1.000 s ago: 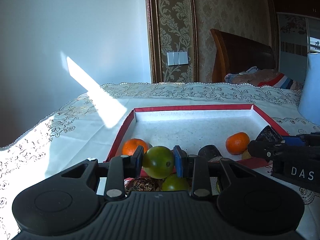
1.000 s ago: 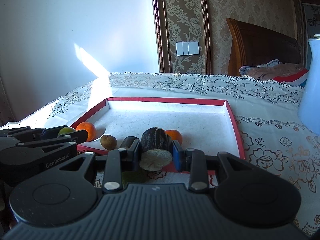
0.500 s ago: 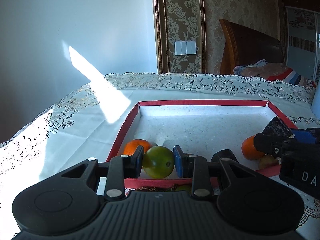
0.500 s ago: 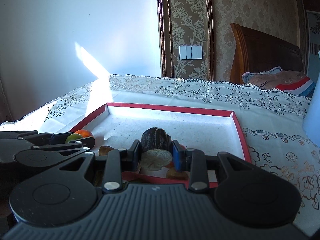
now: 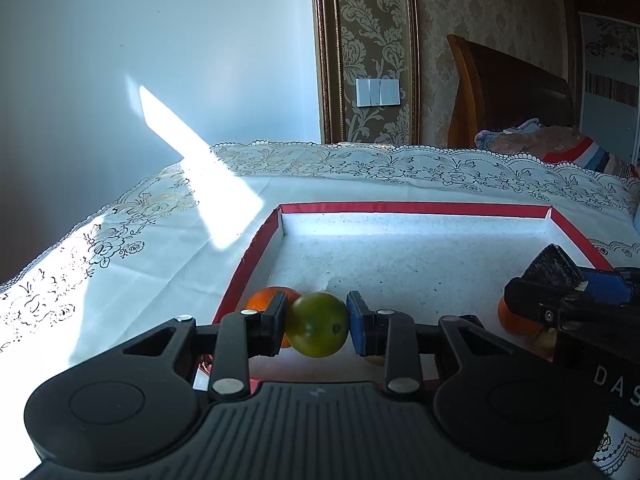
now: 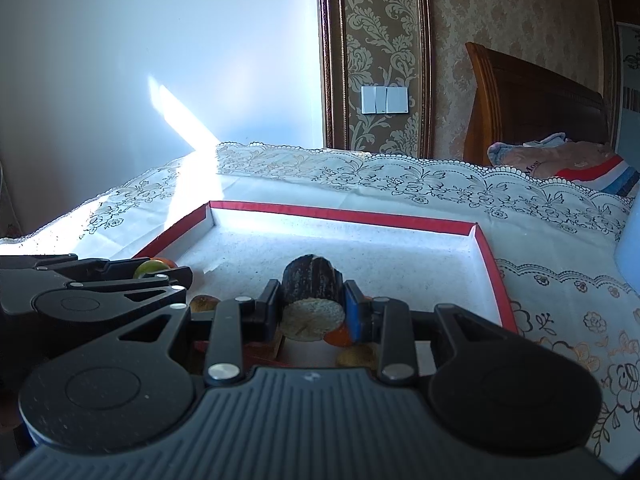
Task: Organize fruits
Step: 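Carry the green fruit and dark piece over the red tray with both tools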
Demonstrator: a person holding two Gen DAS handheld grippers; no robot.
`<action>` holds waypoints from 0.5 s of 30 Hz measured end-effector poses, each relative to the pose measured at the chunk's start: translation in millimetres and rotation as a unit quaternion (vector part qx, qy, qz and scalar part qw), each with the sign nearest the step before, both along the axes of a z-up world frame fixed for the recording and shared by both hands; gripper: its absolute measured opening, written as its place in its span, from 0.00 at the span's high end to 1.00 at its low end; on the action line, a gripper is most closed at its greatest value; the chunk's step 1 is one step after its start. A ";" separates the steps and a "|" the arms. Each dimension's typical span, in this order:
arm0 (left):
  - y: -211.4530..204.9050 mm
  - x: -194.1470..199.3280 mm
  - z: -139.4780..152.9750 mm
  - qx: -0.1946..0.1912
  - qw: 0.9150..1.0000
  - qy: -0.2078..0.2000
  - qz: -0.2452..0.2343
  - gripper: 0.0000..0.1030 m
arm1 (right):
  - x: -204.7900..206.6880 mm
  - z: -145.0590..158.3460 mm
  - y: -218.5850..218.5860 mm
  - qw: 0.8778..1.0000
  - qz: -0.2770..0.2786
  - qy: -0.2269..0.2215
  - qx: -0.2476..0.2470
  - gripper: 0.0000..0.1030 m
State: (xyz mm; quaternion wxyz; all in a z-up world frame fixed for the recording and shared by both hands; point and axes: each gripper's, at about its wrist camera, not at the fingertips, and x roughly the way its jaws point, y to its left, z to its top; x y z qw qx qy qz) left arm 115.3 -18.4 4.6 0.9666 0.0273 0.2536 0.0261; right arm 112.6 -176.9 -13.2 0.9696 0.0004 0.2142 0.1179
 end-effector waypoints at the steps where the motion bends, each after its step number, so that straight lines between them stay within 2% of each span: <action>1: 0.0 0.7 0.2 0.000 1.000 -0.002 0.000 0.70 | 0.6 -0.4 0.1 1.000 0.000 0.000 0.000 0.70; 15: -6.5 6.7 0.8 0.000 1.000 -0.009 -0.002 0.70 | 6.1 -3.1 0.9 1.000 -0.001 0.001 0.000 0.69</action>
